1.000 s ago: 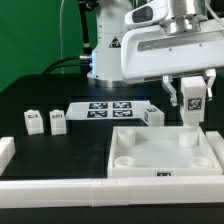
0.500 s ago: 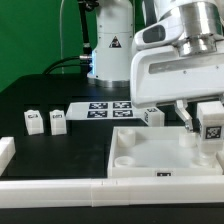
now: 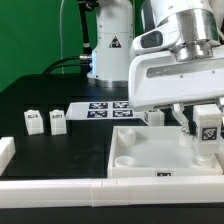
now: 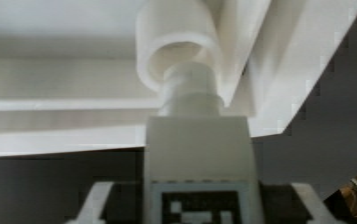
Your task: Assemble one leg
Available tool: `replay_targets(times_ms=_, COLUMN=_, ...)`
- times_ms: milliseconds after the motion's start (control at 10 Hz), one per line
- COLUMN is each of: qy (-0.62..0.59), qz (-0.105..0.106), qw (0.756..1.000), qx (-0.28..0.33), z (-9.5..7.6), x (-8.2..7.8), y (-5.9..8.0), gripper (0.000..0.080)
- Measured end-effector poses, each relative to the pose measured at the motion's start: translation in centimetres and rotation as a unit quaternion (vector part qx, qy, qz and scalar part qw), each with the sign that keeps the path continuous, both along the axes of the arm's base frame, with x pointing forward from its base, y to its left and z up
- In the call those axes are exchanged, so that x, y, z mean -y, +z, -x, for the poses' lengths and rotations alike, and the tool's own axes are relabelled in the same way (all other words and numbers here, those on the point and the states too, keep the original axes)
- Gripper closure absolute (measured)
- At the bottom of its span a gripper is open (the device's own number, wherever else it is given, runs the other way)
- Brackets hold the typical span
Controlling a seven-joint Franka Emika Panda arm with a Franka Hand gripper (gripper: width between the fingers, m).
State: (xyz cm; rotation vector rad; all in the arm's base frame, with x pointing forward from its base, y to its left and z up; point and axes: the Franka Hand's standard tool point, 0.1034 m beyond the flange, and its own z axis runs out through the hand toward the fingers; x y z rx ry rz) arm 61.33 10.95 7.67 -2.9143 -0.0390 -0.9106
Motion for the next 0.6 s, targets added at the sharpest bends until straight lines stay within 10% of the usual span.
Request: replay_targets(times_ms=600, qy=0.002, qz=0.003, qw=1.0, qx=-0.02, z=1.1, x=0.3, y=-1.3, gripper=0.0512)
